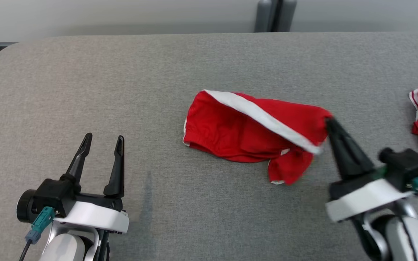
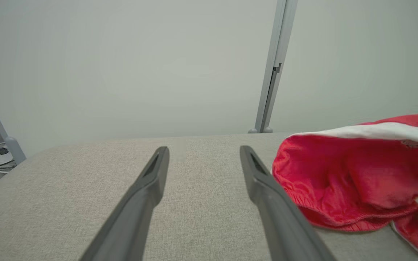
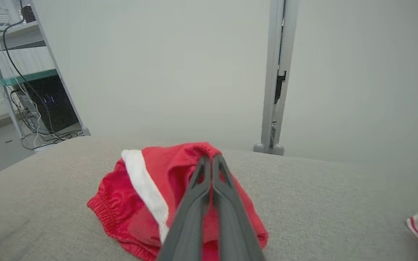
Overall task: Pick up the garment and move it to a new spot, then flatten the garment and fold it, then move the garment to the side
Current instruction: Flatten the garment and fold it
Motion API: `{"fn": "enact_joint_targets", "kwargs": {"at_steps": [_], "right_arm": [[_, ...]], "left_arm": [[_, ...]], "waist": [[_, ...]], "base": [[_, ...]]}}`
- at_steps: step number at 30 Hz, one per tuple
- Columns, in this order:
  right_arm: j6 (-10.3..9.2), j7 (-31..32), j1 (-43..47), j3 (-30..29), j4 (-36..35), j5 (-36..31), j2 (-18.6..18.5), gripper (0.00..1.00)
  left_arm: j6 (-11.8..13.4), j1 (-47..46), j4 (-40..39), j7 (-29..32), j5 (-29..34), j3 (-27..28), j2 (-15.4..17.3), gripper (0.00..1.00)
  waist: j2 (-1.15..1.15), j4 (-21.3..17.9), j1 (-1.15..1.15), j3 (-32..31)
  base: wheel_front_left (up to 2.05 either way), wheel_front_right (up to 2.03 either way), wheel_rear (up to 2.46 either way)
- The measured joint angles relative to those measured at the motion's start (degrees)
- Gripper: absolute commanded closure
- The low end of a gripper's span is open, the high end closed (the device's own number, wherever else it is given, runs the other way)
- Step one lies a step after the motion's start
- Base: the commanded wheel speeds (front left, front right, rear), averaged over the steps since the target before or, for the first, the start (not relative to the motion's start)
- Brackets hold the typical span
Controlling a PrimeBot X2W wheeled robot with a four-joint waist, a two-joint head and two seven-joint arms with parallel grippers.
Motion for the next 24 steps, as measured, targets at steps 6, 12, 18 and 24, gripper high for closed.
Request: {"fn": "enact_joint_targets", "kwargs": {"at_steps": [6,12,18,24], "right_arm": [[0.0,-0.3,5.2,-12.2,2.5,0.0,1.1,1.0],[0.0,-0.6,6.7,-15.3,8.2,1.2,1.6,1.0],[0.0,-1.8,6.1,-14.0,14.9,2.0,1.8,1.0],[0.0,-5.2,5.0,-13.0,16.8,2.9,1.8,0.0]], "left_arm": [[0.3,0.1,-0.9,0.7,0.0,-0.2,0.5,0.0],[0.5,0.1,-1.6,1.1,0.0,-0.4,0.9,0.0],[0.5,0.0,-1.8,1.2,0.0,-0.7,0.9,0.0],[0.7,0.0,-1.5,1.2,-0.2,-0.9,0.9,0.0]], "waist": [[0.0,-1.5,0.0,0.1],[0.0,-2.1,0.0,0.9],[0.0,-2.1,0.0,1.7],[0.0,-2.2,0.0,1.5]], "base": [[0.0,0.0,0.0],[0.0,0.0,0.0],[0.0,0.0,0.0],[0.0,0.0,0.0]]}}
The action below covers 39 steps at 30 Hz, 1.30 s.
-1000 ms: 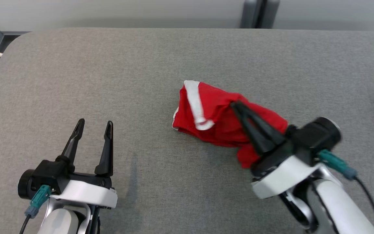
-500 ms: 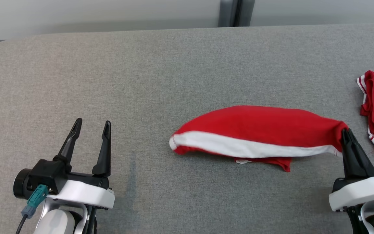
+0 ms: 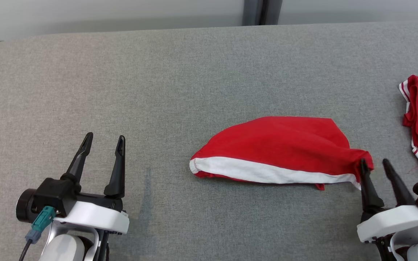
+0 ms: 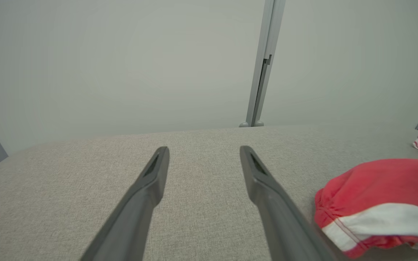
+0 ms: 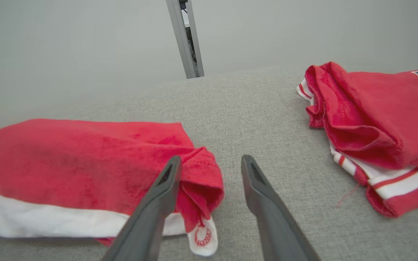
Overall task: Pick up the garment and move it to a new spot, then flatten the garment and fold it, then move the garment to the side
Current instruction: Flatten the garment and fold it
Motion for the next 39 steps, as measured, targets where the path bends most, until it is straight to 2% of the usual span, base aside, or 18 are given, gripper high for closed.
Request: {"fn": "enact_joint_targets", "kwargs": {"at_steps": [7,15,22,31,34,39], "right_arm": [[0.0,-1.3,1.3,0.4,-8.0,-0.7,-0.1,0.0],[0.0,2.5,4.5,4.8,-16.1,-3.2,-0.1,0.0],[0.0,4.4,8.2,5.6,-18.1,-2.9,-0.1,0.0],[0.0,5.0,8.6,5.8,-19.0,-2.7,0.0,0.0],[0.0,5.0,8.6,5.7,-19.2,-2.6,0.0,0.0],[0.0,5.2,8.1,6.3,-19.2,-2.6,0.1,0.0]], "left_arm": [[0.6,1.5,0.2,-0.3,-0.5,0.1,0.0,0.0],[1.6,4.5,-0.1,-0.5,-0.6,0.1,0.2,0.0],[2.4,6.9,-1.0,-0.1,-0.7,-0.3,0.4,0.0],[2.3,6.9,-2.1,0.9,-0.7,-1.6,0.6,0.0],[0.8,6.0,-2.0,2.3,-1.5,-3.1,-0.1,0.0],[-3.7,1.2,0.2,7.3,-4.8,-6.8,-2.4,0.0]], "waist": [[0.0,-0.1,0.0,-1.8],[0.0,-0.3,0.0,-4.6],[0.0,-0.2,0.0,-6.8],[0.0,-0.3,0.0,-7.0],[0.0,-0.3,0.0,-6.5],[0.0,-0.8,0.0,-5.3]], "base": [[0.0,0.0,0.0],[0.0,0.0,0.0],[0.0,0.0,0.0],[0.0,0.0,0.0],[0.0,0.0,0.0],[0.0,0.0,0.0]]}}
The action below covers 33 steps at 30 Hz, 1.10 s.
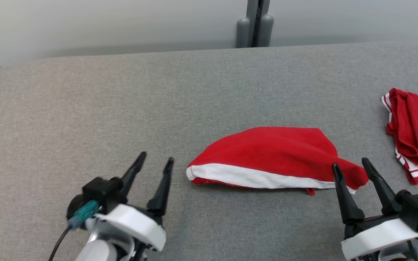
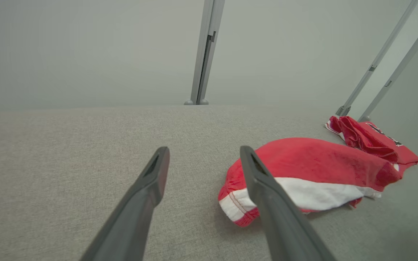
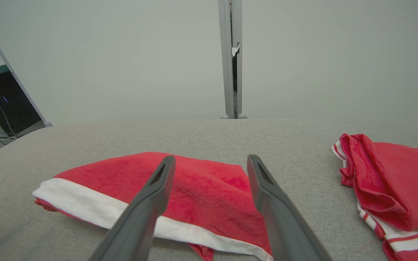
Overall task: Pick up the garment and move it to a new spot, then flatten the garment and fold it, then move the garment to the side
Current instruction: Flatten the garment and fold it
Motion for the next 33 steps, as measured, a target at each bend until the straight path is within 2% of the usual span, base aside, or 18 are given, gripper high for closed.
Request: {"fn": "enact_joint_targets", "kwargs": {"at_steps": [7,14,21,22,27,33], "right_arm": [[0.0,-0.1,-1.6,0.9,0.4,0.3,0.0,0.0],[0.0,-1.0,-2.2,0.9,1.5,0.9,0.1,0.0],[0.0,-1.8,-2.9,0.9,2.1,1.5,0.1,0.0],[0.0,-1.9,-3.0,0.9,2.1,1.5,0.1,0.0],[0.0,-2.3,-3.3,0.5,2.5,1.8,0.1,0.0],[0.0,-2.3,-3.3,-0.1,2.8,1.9,0.1,0.0]], "left_arm": [[-3.5,-5.4,7.2,5.9,-4.2,-2.7,-3.4,0.0],[-5.4,-7.2,15.8,9.4,-8.0,-3.4,-4.8,0.0],[-6.5,-8.5,19.6,9.8,-7.8,-5.2,-5.1,0.02],[-6.6,-8.8,19.7,9.3,-7.8,-5.3,-5.2,1.0],[-6.2,-9.2,19.4,6.0,-6.1,-5.0,-3.8,1.0],[-3.4,-7.7,15.6,4.0,-4.5,-3.5,-0.5,1.0]], "waist": [[0.0,-2.4,0.0,2.2],[0.0,-5.0,0.0,4.3],[0.0,-5.8,0.0,5.5],[0.0,-5.8,0.0,5.6],[0.0,-5.4,0.0,5.9],[0.0,-4.4,0.0,5.9]], "base": [[0.0,0.0,0.0],[0.0,0.0,0.0],[0.0,0.0,0.0],[0.0,0.0,0.0],[0.0,0.0,0.0],[0.0,0.0,0.0]]}}
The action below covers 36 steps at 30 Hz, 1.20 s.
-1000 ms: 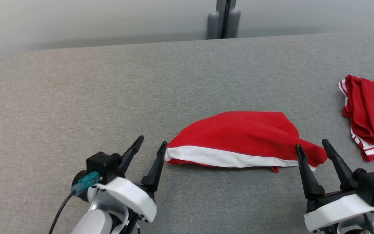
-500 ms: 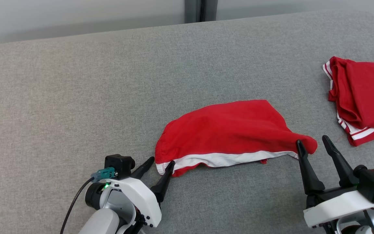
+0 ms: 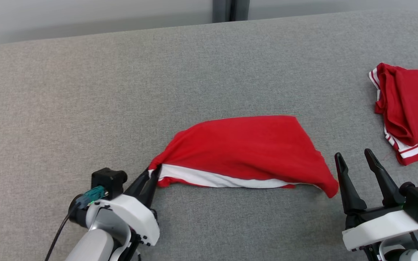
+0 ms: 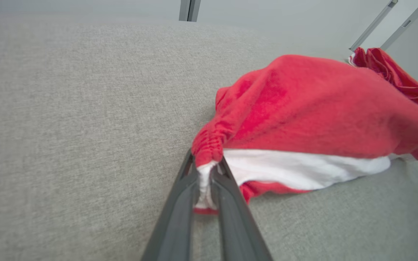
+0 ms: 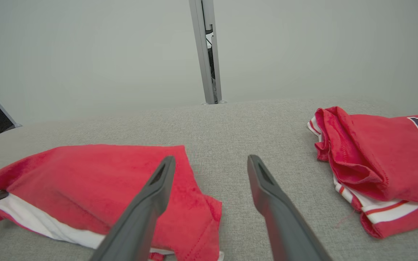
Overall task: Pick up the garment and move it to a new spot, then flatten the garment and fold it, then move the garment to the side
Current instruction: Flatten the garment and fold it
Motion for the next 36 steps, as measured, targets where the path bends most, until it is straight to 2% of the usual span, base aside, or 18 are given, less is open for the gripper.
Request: {"fn": "enact_joint_targets", "kwargs": {"at_steps": [9,12,13,14,18,27,31,36], "right_arm": [[0.0,0.0,0.0,-1.2,0.0,0.0,0.0,0.0],[0.0,0.0,0.0,-1.8,0.0,0.0,0.0,0.0],[0.0,0.0,-0.1,-2.1,0.0,0.0,0.0,0.0],[0.0,0.0,-0.1,-2.6,-0.1,0.0,0.0,0.0],[0.0,0.1,-0.1,-3.2,-0.9,-0.2,0.0,0.0],[0.0,1.2,0.3,-2.7,-1.6,-1.6,0.0,0.0],[0.0,2.0,1.4,-2.4,-1.7,-2.0,-0.2,0.0],[0.0,2.6,2.9,-2.1,-1.6,-2.1,-0.2,0.0]], "left_arm": [[5.1,6.5,-7.1,0.5,0.0,3.3,3.7,1.0],[6.0,8.1,-8.3,0.5,-0.5,3.9,4.2,1.0],[6.3,8.7,-9.0,0.7,-0.8,4.2,4.2,0.93],[6.7,9.3,-9.5,0.7,-1.2,4.3,4.1,0.0],[7.1,10.2,-11.7,-0.9,-1.7,4.4,3.1,0.0],[9.2,9.9,-15.1,-12.3,2.3,7.2,2.4,0.0],[10.7,9.9,-15.7,-13.6,4.0,9.8,2.7,0.0],[11.2,12.3,-15.7,-14.0,5.3,12.5,4.2,0.0]], "waist": [[0.0,1.5,0.0,-0.1],[0.0,1.9,0.0,-0.2],[0.0,2.1,0.0,-0.2],[0.0,2.3,0.0,-0.3],[0.0,3.0,0.0,-0.9],[0.0,3.9,0.0,-3.8],[0.0,4.3,0.0,-5.5],[0.0,4.7,0.0,-7.7]], "base": [[0.0,0.0,0.0],[0.0,0.0,0.0],[0.0,0.0,0.0],[0.0,0.0,0.0],[0.0,0.0,0.0],[0.0,0.0,0.0],[0.0,0.0,0.0],[0.0,0.0,0.0]]}}
